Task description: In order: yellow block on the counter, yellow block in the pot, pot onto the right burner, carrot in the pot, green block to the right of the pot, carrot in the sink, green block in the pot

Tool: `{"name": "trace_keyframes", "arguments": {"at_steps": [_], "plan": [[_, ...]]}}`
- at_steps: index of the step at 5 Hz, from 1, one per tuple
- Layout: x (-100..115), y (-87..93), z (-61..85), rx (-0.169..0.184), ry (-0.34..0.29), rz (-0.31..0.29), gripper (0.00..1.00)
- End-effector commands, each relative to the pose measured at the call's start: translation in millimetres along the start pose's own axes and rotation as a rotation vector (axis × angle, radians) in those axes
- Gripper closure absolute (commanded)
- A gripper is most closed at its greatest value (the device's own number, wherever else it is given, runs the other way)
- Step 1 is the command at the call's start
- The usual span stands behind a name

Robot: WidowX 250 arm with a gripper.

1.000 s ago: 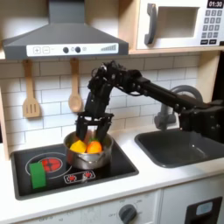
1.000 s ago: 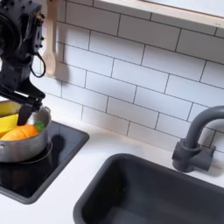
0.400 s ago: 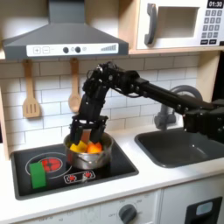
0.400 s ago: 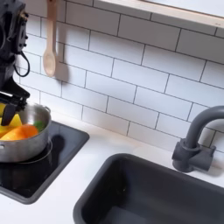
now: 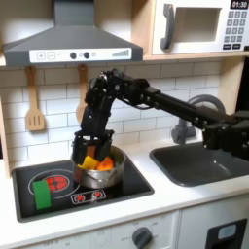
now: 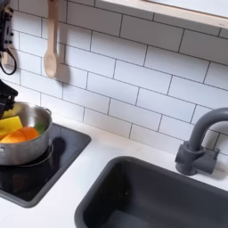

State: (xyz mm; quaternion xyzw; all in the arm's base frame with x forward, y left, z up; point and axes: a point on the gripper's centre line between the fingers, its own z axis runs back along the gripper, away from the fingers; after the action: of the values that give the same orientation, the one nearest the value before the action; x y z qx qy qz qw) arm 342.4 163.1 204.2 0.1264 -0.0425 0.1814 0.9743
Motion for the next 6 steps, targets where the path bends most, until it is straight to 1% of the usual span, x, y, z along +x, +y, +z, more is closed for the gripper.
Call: {"name": "trace_keyframes", "arguments": {"at_steps": [1,2,4,5,6], "plan": [[-0.4,9.3,1.0,-0.004,0.002,0.043,0.00],[-1.2,12.6,0.9,0.001,0.007,0.066,0.00],[-2.6,23.9,3.1,0.005,0.007,0.133,0.00],[-7.0,26.9,3.1,-0.018,0.032,0.157,0.00],[-5.9,29.9,11.2,-0.013,0.002,0.163,0.00]]}}
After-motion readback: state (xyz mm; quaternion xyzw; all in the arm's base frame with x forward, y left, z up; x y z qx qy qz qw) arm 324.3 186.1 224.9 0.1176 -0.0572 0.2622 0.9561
